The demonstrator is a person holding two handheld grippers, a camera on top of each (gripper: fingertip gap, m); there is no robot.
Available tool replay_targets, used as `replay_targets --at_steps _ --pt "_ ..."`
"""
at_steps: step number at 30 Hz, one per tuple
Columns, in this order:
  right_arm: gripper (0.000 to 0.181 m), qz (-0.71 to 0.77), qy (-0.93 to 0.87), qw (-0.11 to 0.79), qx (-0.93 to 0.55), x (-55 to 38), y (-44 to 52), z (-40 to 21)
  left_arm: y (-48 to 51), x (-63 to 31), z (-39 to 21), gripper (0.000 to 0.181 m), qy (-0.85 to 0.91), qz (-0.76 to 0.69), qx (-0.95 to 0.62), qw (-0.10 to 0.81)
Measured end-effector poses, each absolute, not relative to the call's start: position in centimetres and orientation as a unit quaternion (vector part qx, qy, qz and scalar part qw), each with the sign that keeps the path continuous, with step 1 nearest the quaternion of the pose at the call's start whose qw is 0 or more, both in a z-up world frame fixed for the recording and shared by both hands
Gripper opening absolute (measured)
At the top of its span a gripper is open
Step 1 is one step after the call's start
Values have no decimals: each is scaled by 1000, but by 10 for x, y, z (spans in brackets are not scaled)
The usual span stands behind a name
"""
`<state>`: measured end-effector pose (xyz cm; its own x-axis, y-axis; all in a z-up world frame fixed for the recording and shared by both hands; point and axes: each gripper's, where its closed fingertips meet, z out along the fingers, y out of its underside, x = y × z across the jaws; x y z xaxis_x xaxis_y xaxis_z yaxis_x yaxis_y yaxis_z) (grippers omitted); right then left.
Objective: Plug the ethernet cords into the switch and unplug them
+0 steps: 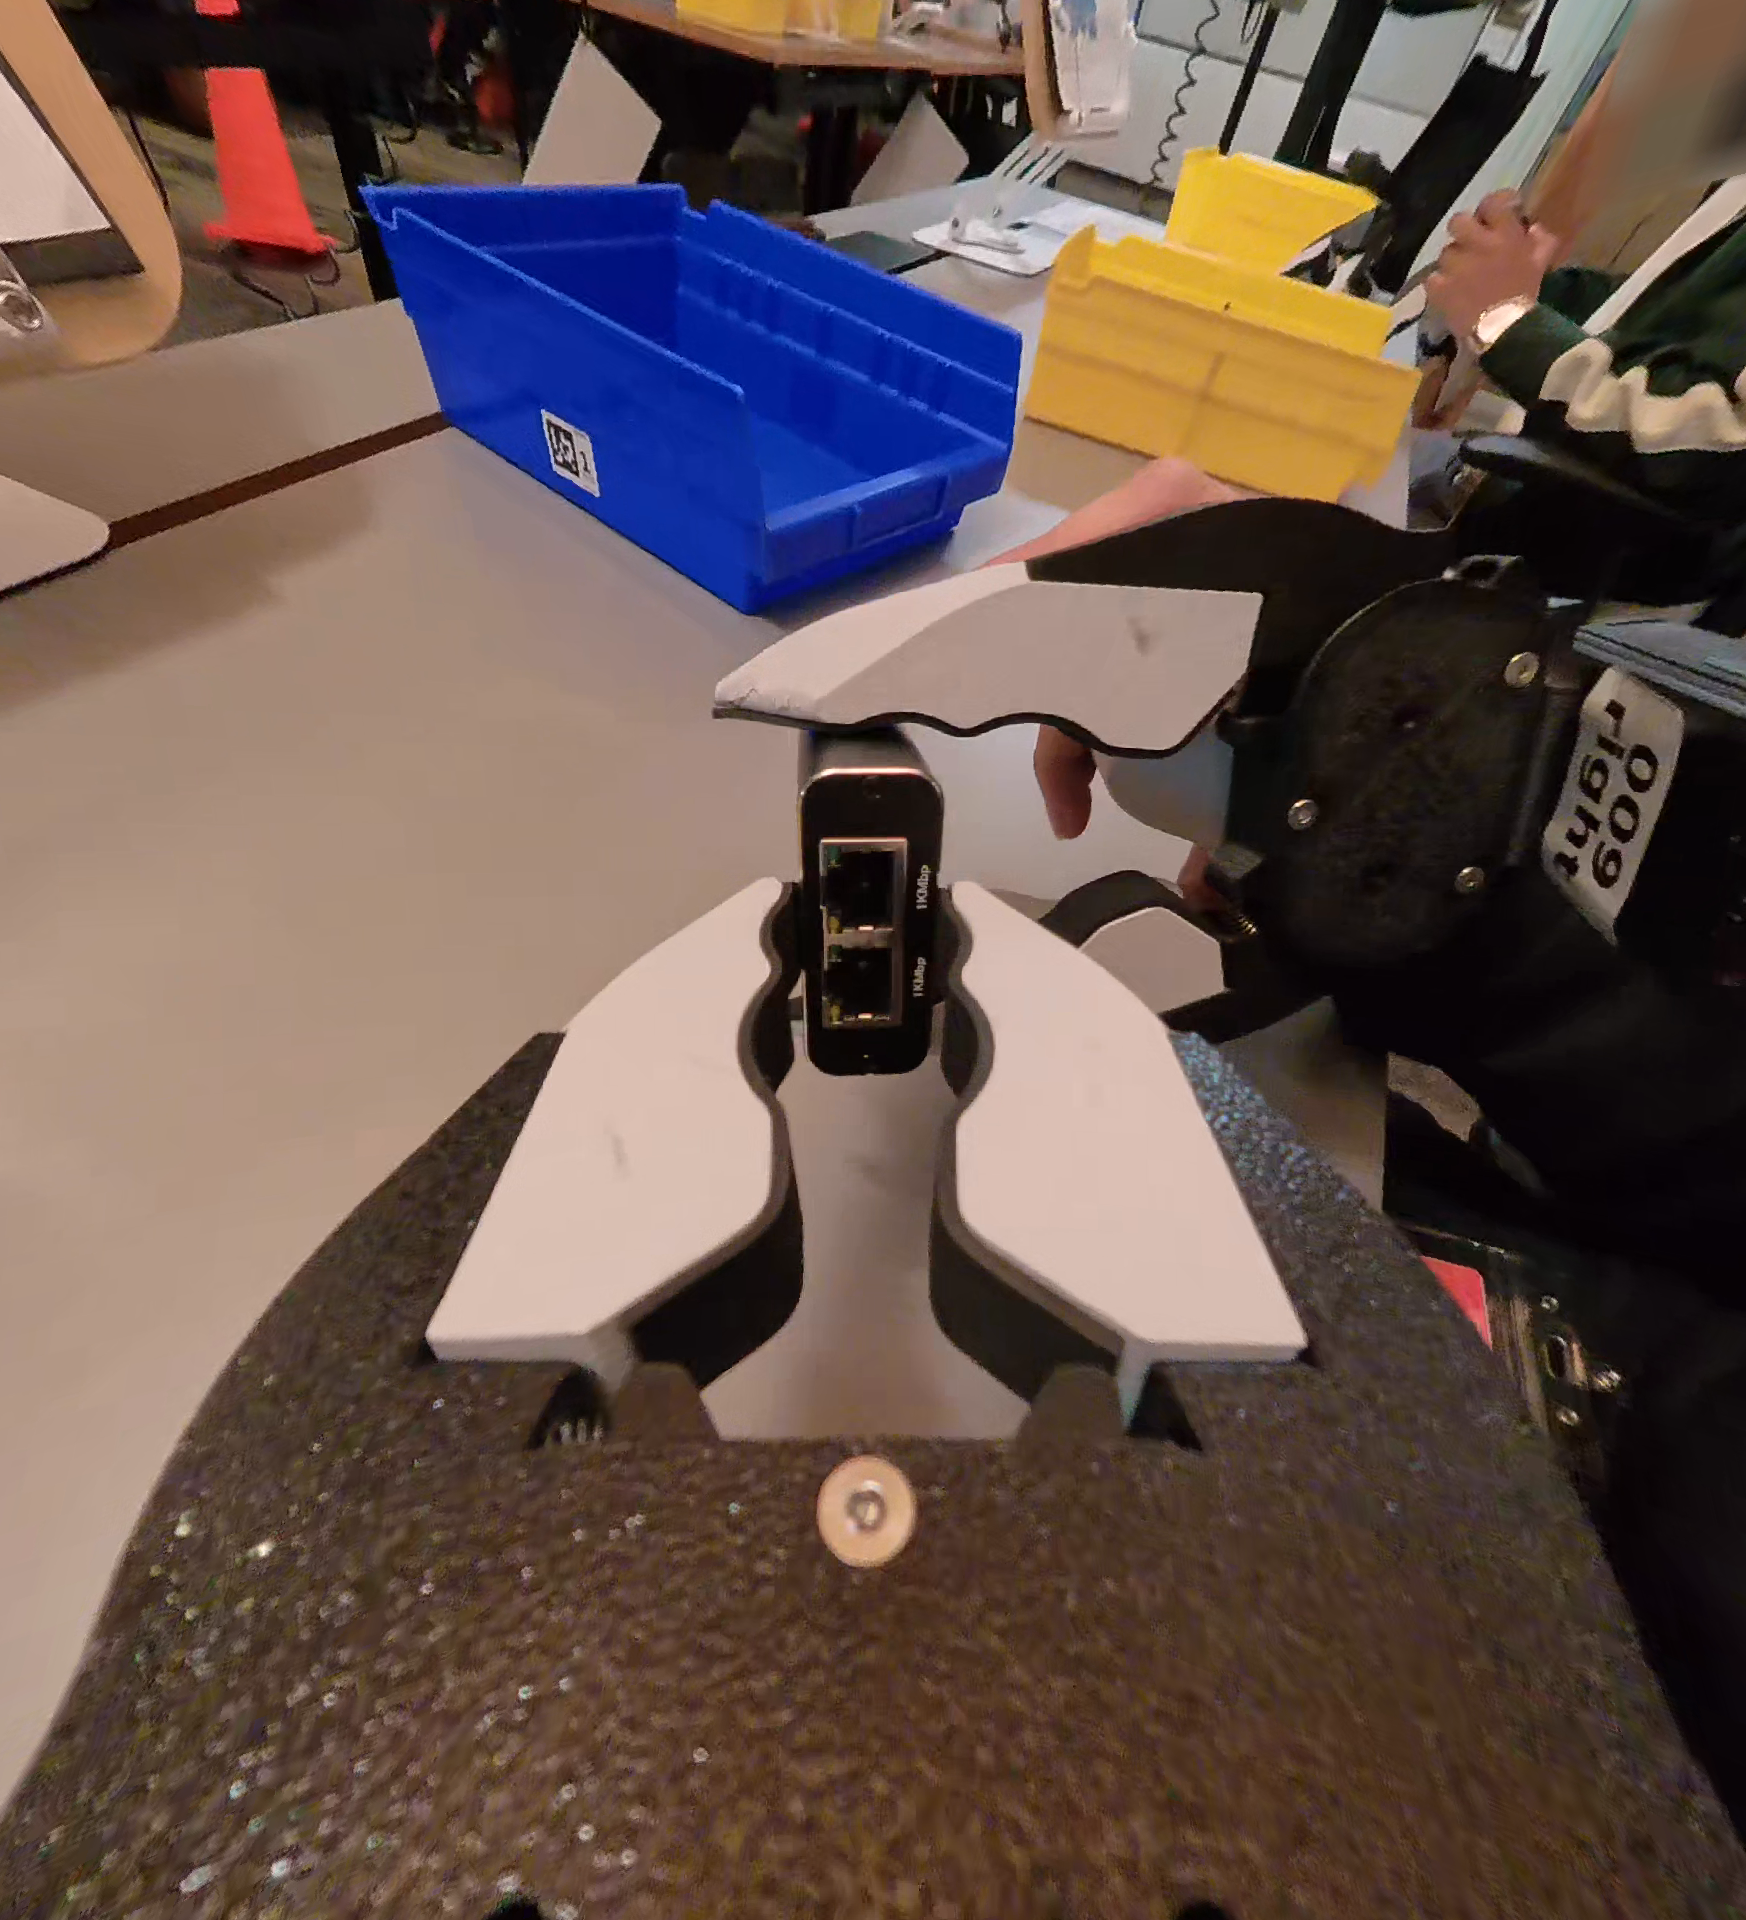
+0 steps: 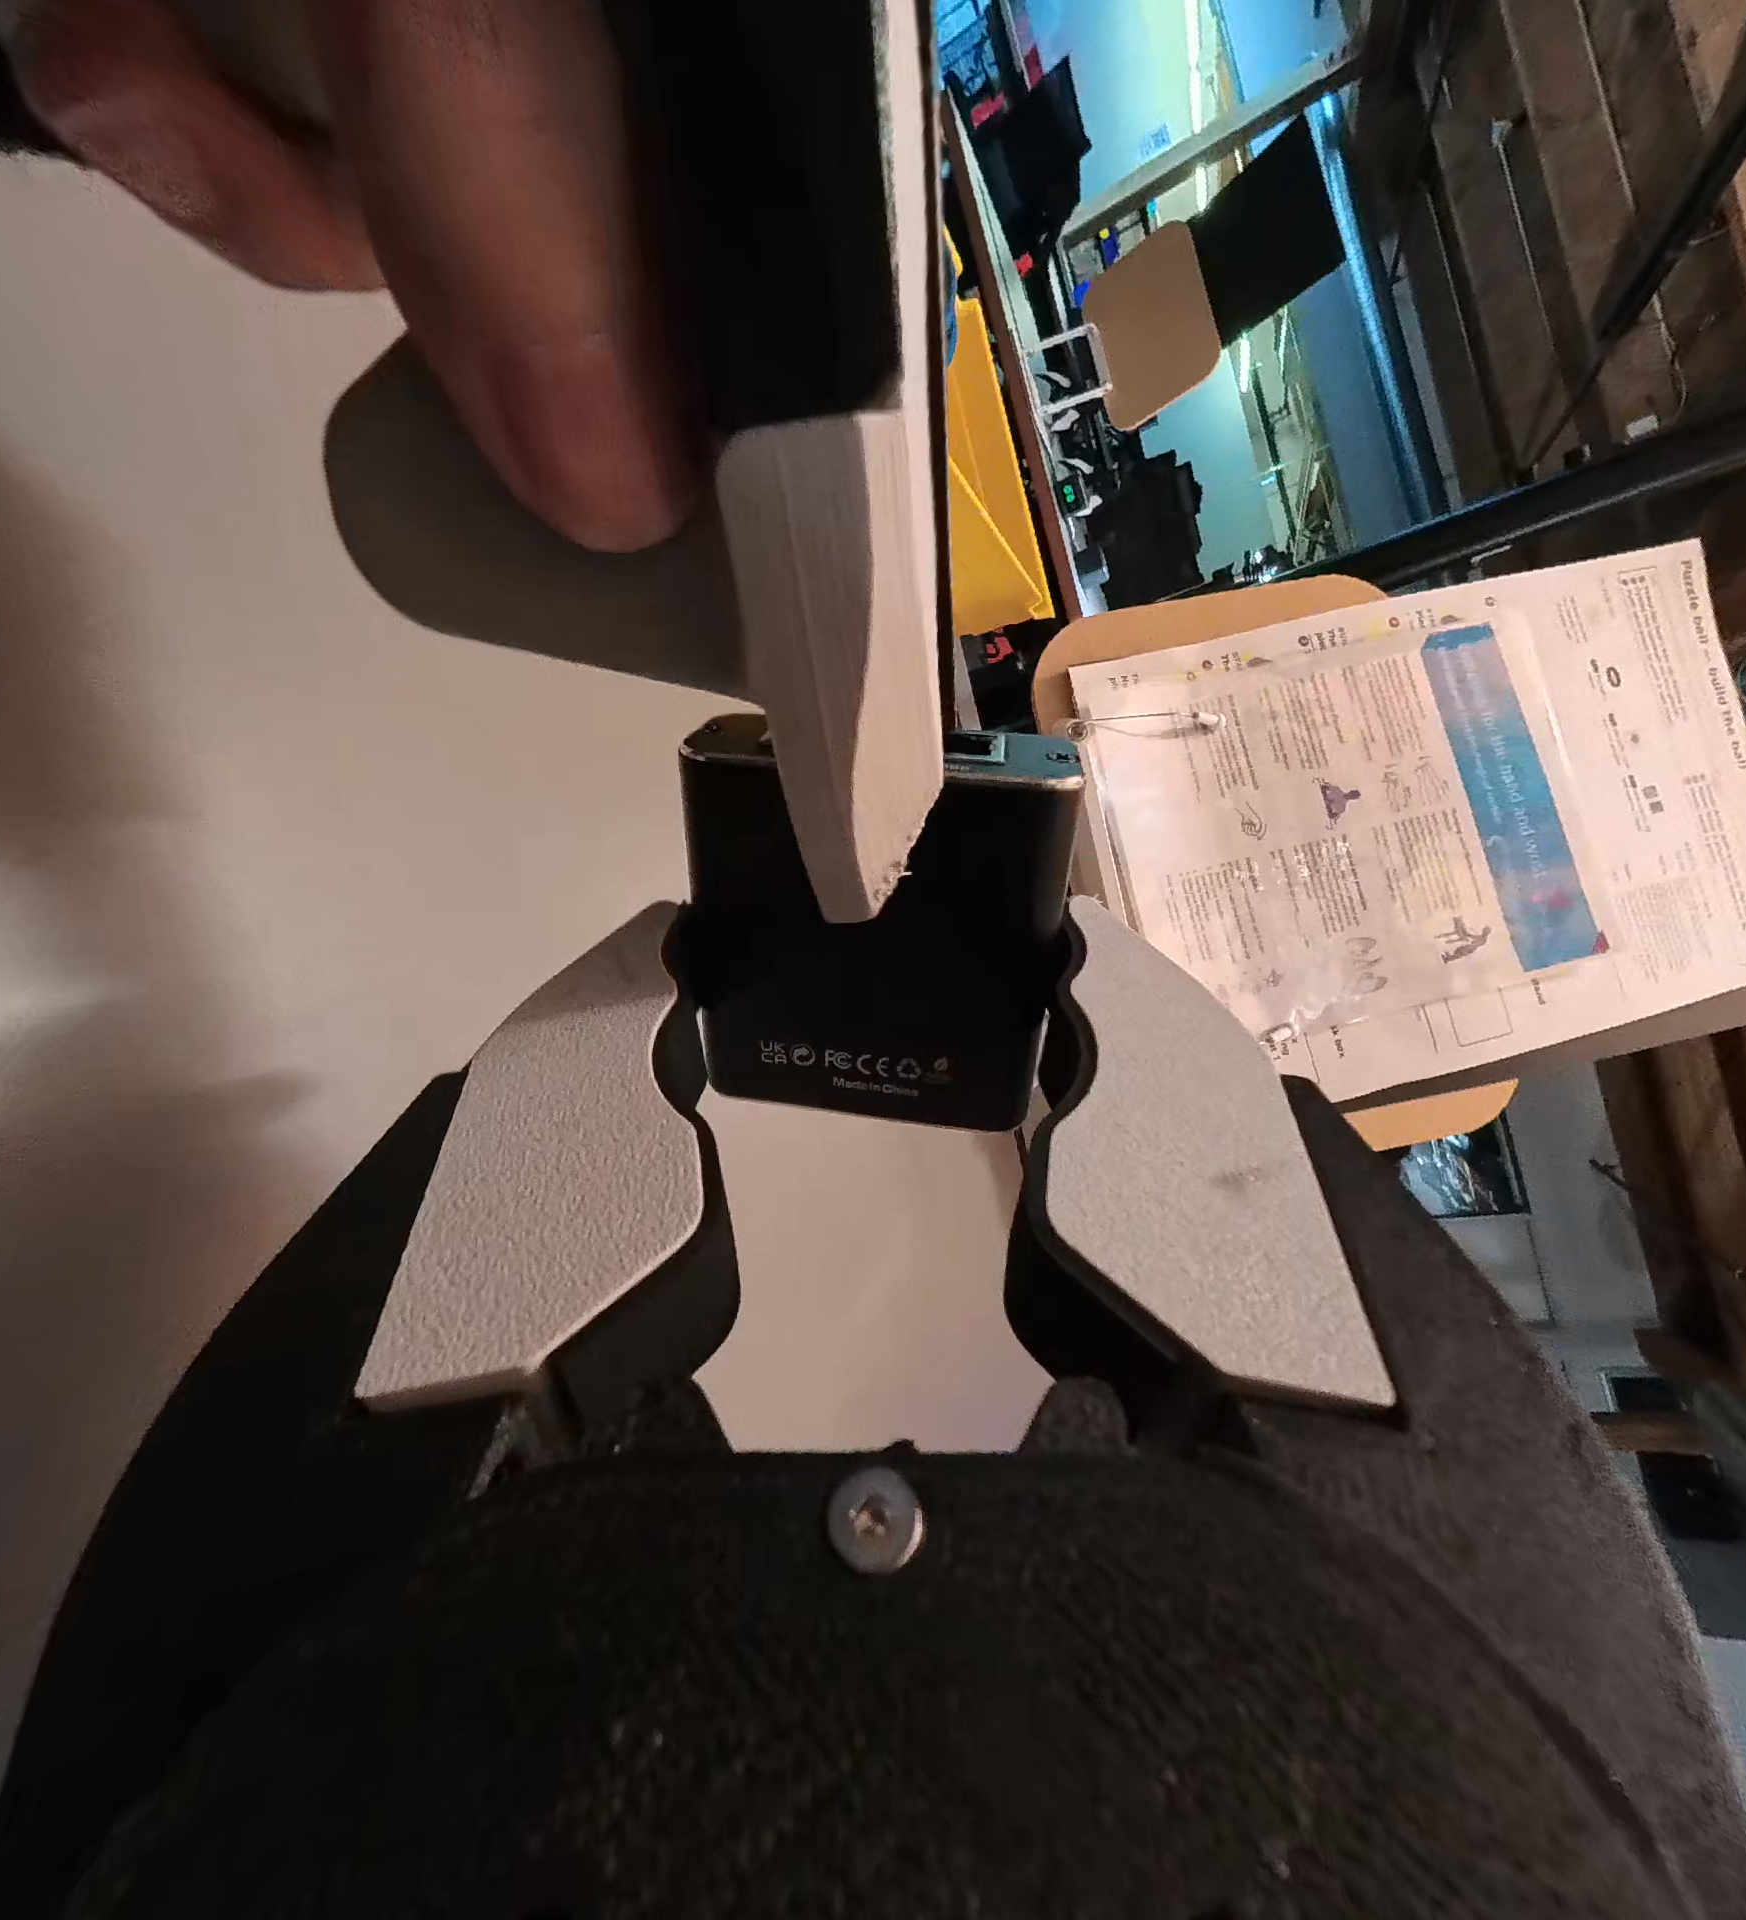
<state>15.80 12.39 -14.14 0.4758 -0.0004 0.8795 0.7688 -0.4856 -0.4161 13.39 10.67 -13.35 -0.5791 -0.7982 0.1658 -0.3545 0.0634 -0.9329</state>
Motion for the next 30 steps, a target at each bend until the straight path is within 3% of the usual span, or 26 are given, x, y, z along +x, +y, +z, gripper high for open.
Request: replay_targets --at_steps 4,8,13,30 --pt "64 -399 -239 490 -737 154 124 -144 105 134 -132 23 662 -605 -427 118" --pt "96 -316 -233 615 -684 131 119 -121 111 129 -110 24 513 -732 -438 -94" --pt "87 -187 -194 706 -655 120 112 -107 97 119 -103 23 466 -753 -414 -213" --pt "77 -119 -205 710 -663 116 106 -111 77 117 -109 23 457 -722 -454 -253"
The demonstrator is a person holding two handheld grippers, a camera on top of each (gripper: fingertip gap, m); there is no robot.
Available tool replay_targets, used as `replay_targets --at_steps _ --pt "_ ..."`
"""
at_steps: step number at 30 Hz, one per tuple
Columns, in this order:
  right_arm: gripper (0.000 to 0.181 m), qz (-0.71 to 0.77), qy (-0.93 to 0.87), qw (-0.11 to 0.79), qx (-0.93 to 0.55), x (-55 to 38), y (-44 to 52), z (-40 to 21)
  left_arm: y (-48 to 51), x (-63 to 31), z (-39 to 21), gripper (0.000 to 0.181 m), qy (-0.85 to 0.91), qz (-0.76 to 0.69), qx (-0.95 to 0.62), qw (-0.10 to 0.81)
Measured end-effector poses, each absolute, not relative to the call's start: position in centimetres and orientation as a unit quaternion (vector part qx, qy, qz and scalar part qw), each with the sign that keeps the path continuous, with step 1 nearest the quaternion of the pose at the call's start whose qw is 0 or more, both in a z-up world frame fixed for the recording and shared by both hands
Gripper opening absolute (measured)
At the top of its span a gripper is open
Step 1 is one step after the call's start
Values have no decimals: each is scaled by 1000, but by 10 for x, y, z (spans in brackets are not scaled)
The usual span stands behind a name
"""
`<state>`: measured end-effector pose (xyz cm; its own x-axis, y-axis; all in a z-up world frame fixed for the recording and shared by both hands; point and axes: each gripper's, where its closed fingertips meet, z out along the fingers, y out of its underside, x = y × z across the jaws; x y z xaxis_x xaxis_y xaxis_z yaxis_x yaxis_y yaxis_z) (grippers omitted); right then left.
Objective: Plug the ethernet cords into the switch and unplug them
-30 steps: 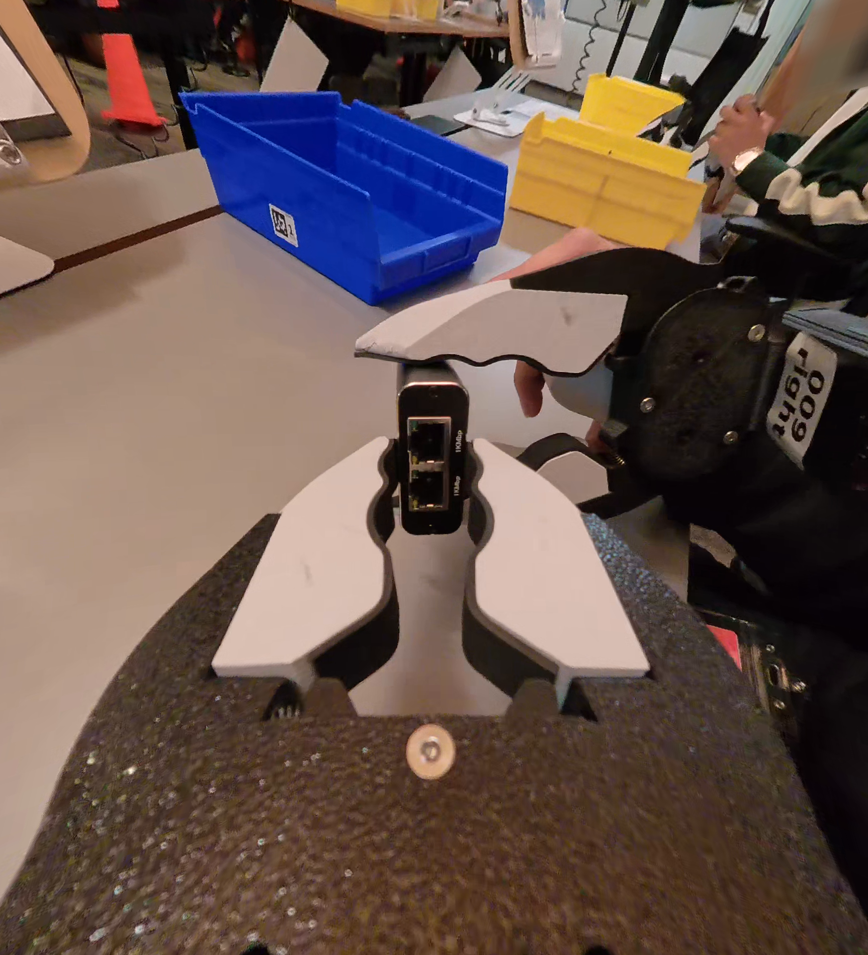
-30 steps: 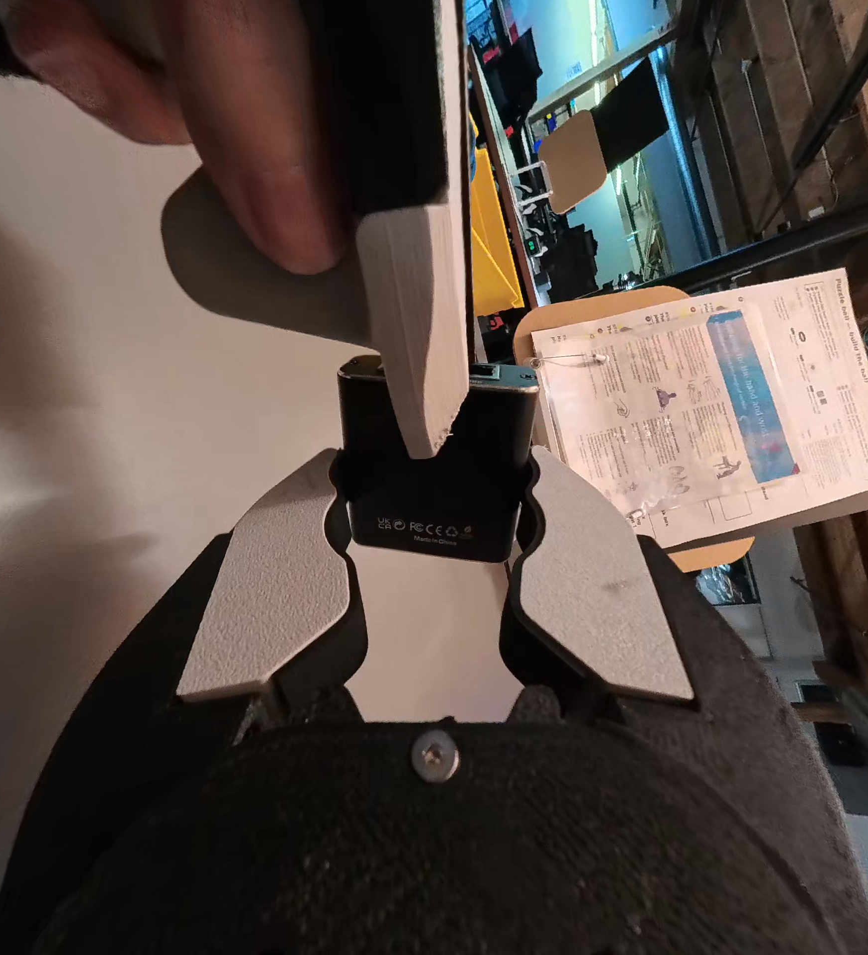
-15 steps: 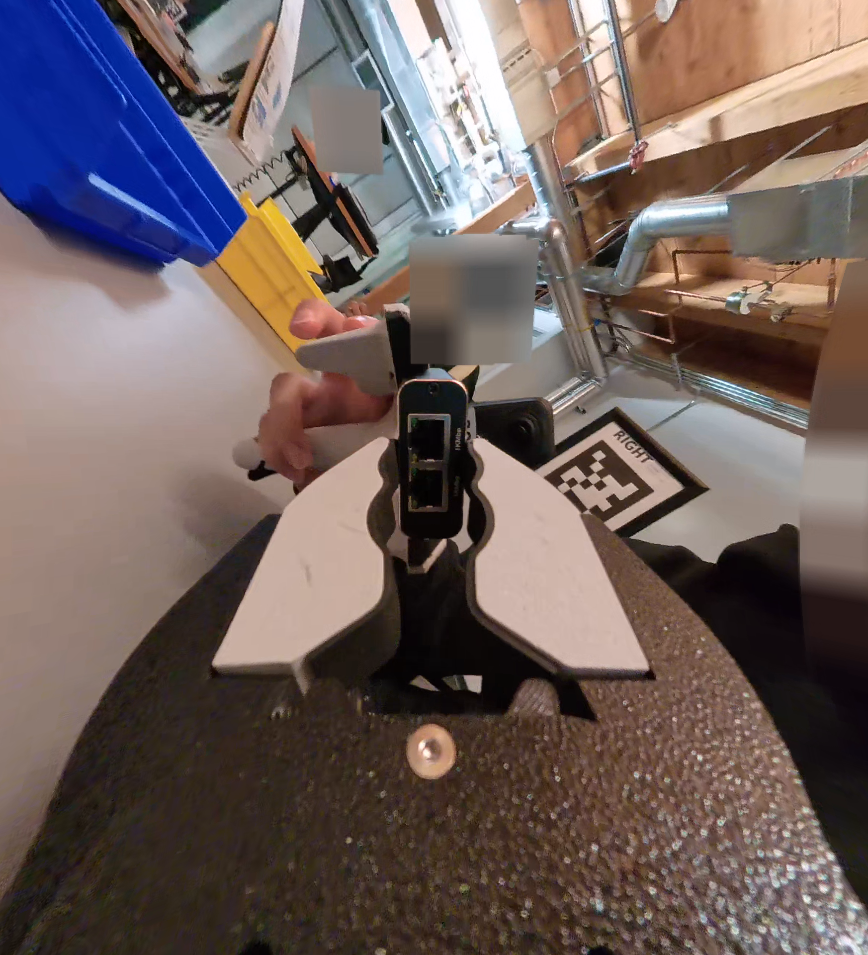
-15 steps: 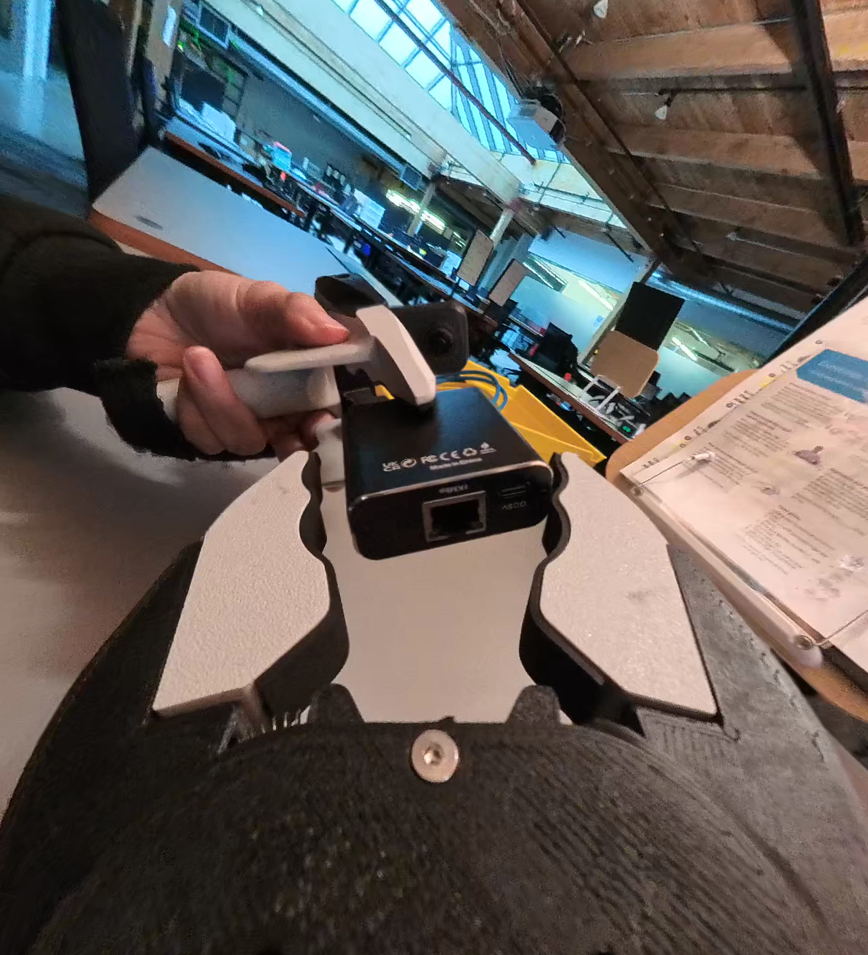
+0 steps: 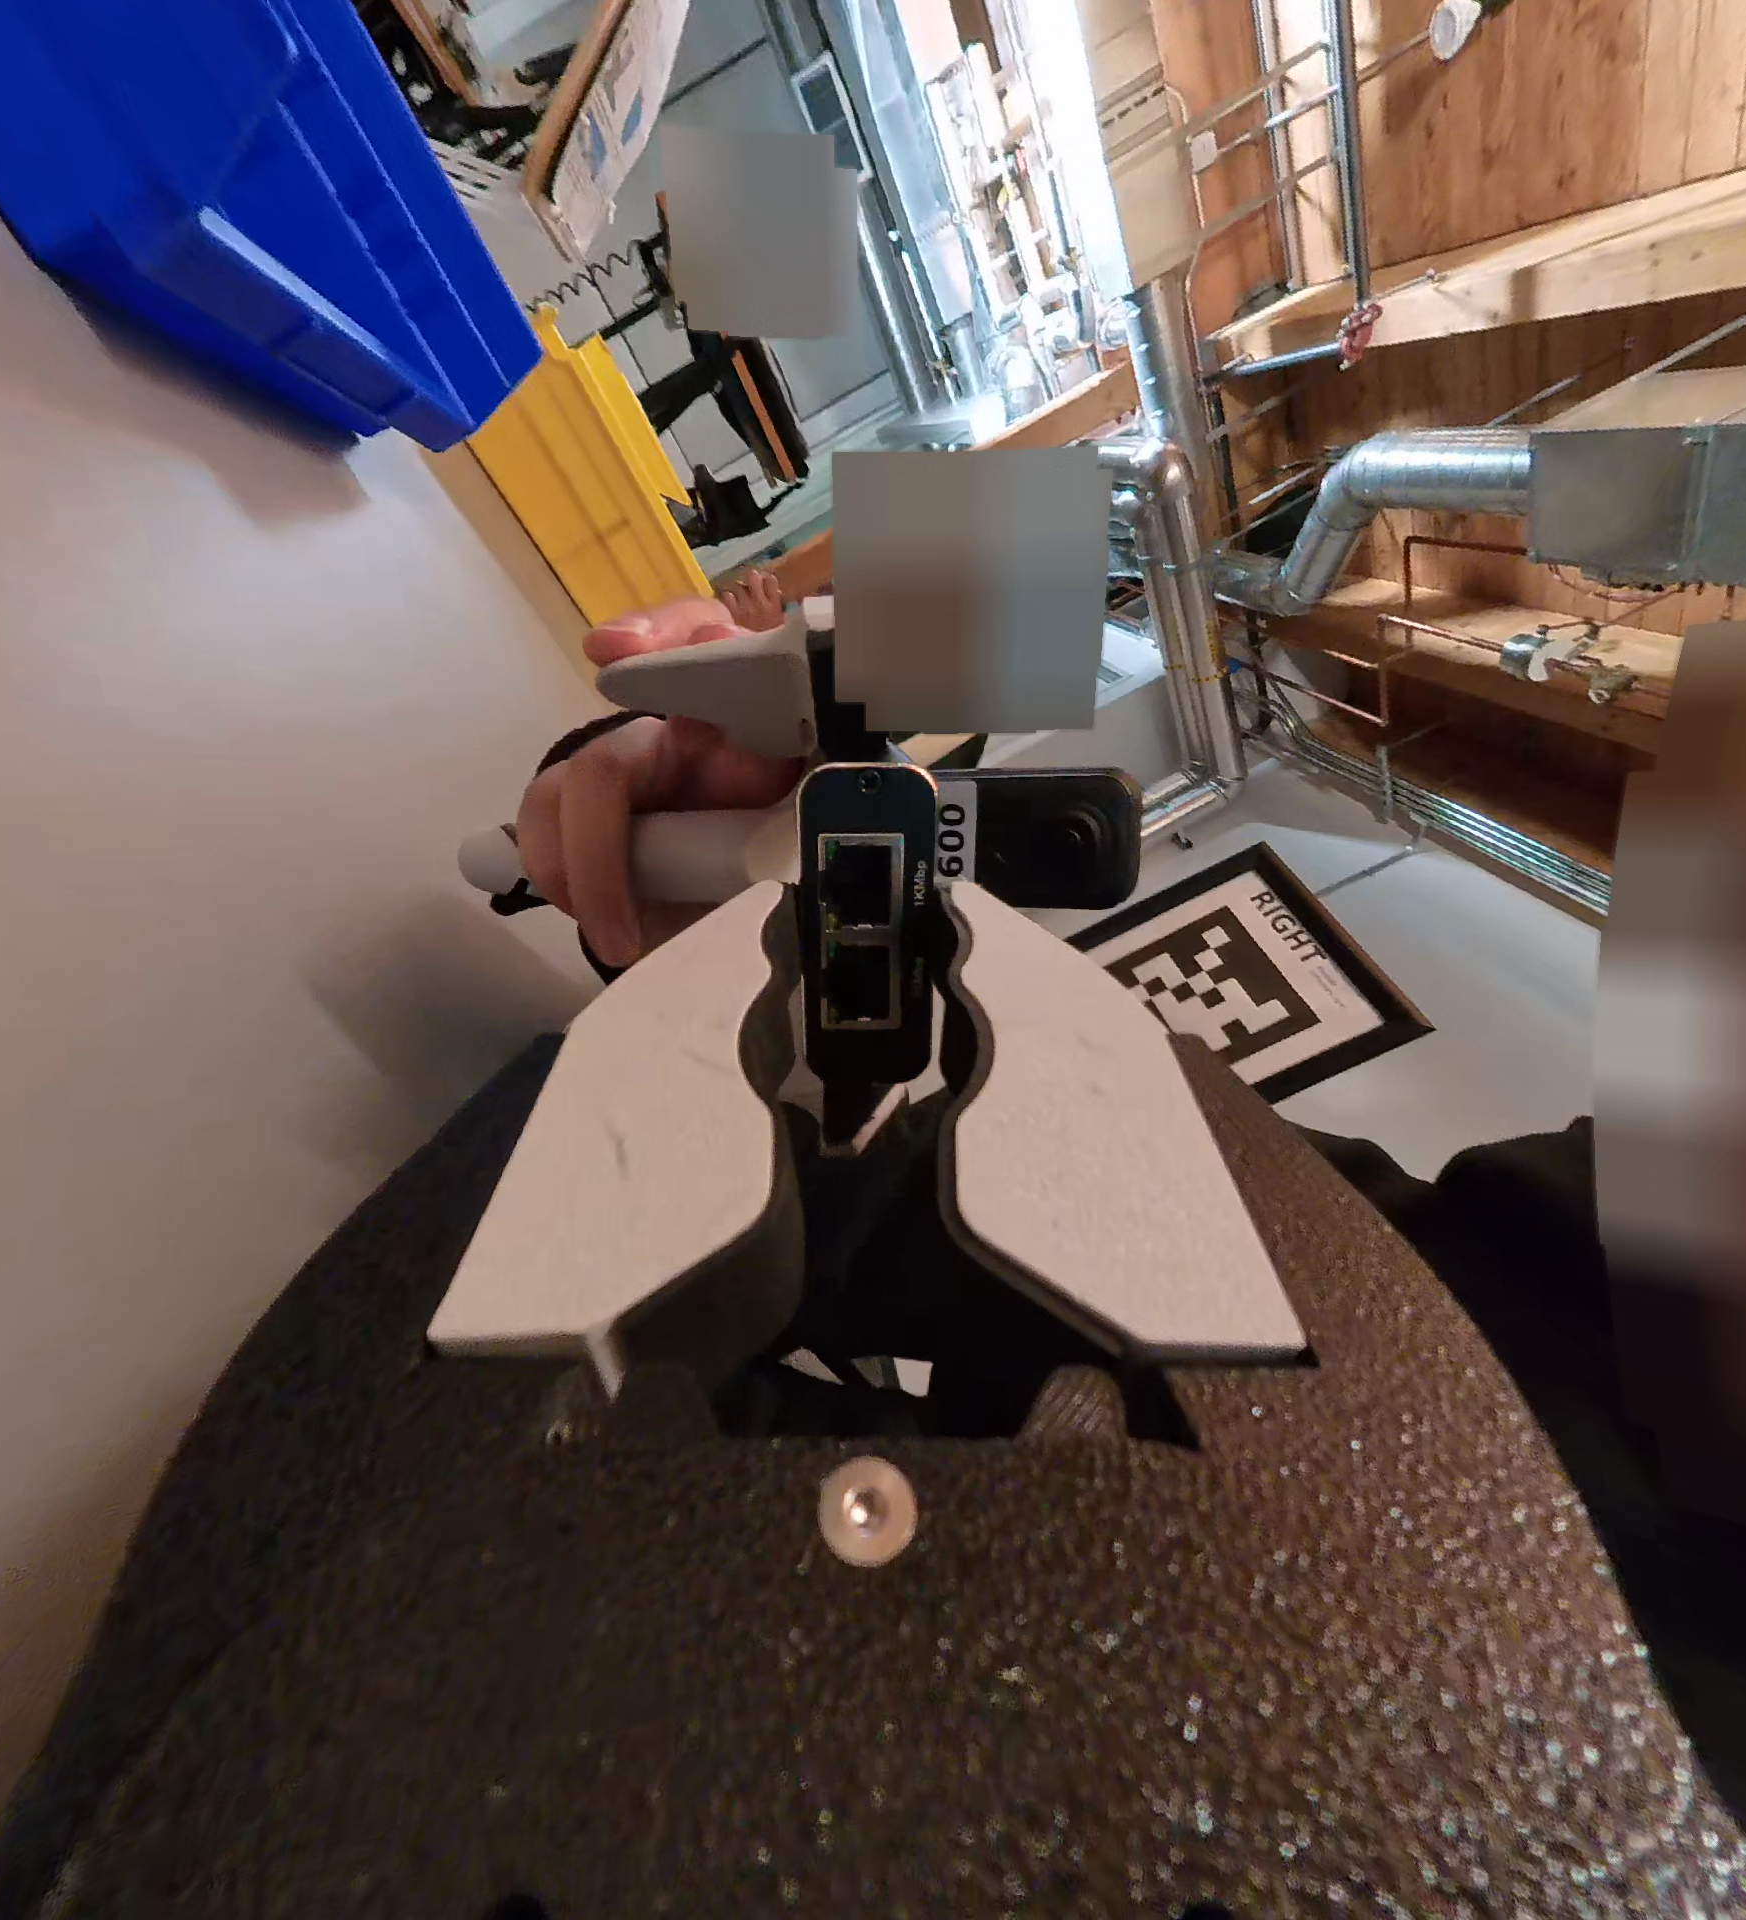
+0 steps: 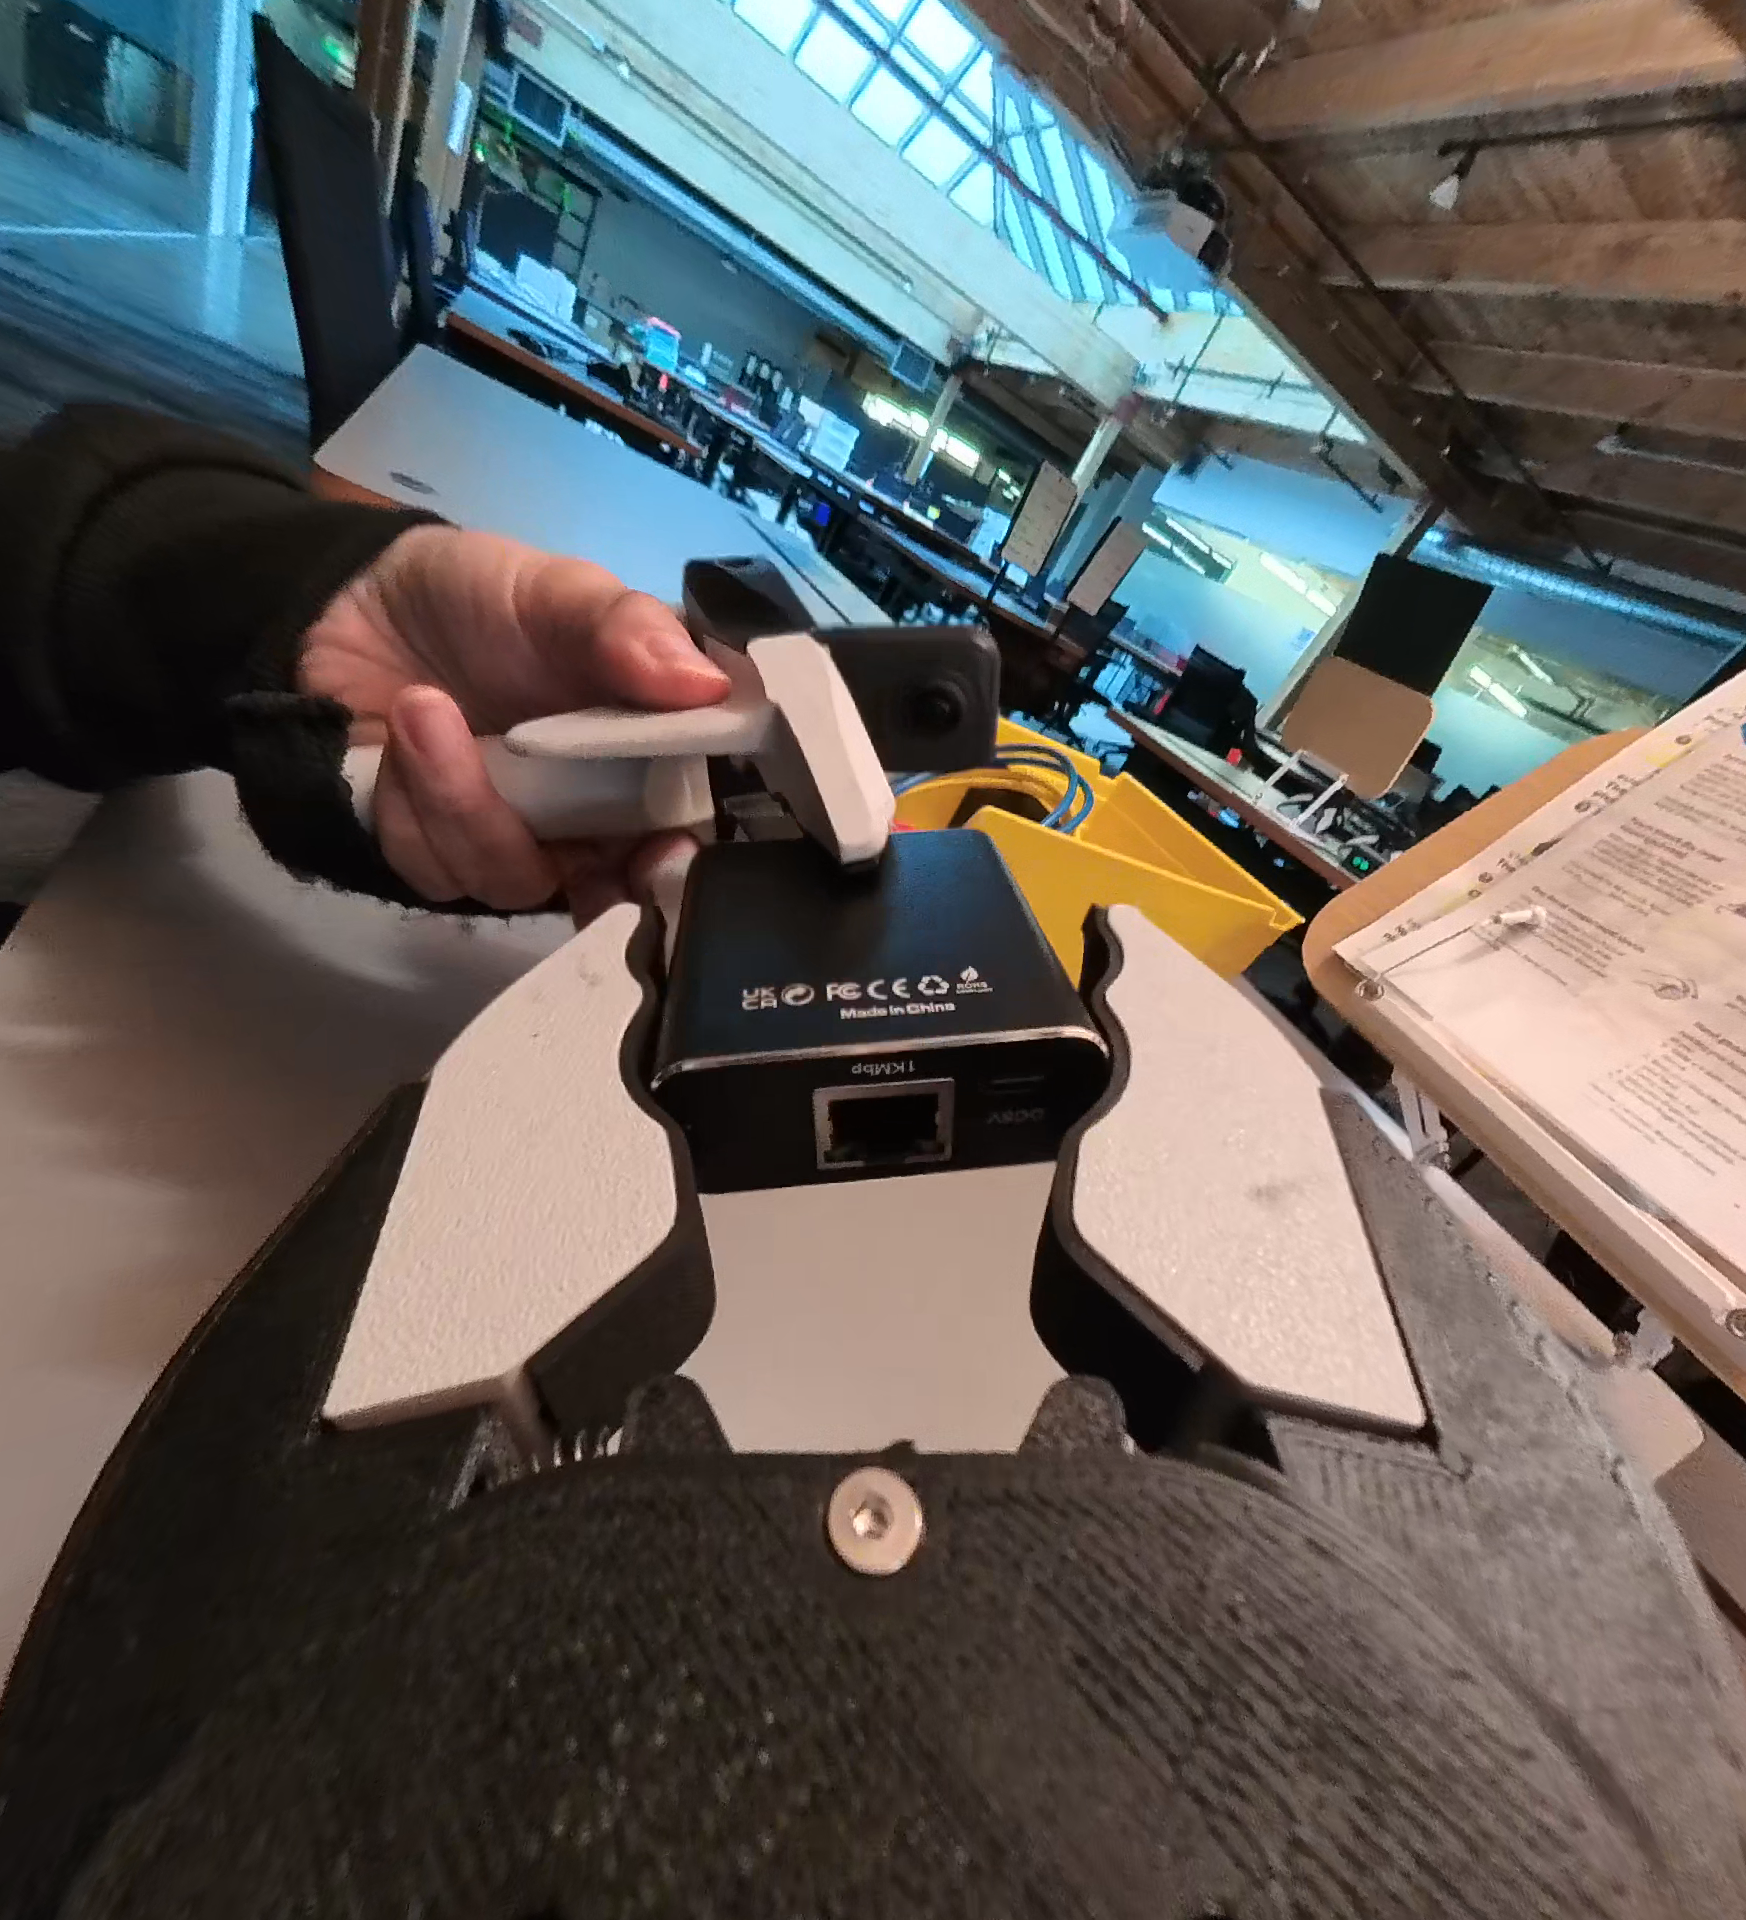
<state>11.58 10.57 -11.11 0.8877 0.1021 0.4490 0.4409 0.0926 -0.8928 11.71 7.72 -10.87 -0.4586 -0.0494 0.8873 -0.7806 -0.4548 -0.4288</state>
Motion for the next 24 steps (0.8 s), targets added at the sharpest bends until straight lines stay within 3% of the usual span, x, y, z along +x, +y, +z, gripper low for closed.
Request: replay_targets --at_steps 5,9,14,20,24 --pt "77 -83 -148 716 -677 122 113 -112 88 127 -107 26 -461 732 467 181" --pt "77 -17 -88 743 -664 136 108 -109 101 134 -107 56 -506 716 476 72" --pt "77 35 -24 776 -630 161 96 -105 153 139 -98 54 -555 658 498 -104" --pt "76 37 -14 763 -645 166 98 -121 322 147 -117 42 -569 412 624 -341" --pt "77 38 -28 750 -660 160 105 -128 397 173 -133 40 -546 356 697 -300"
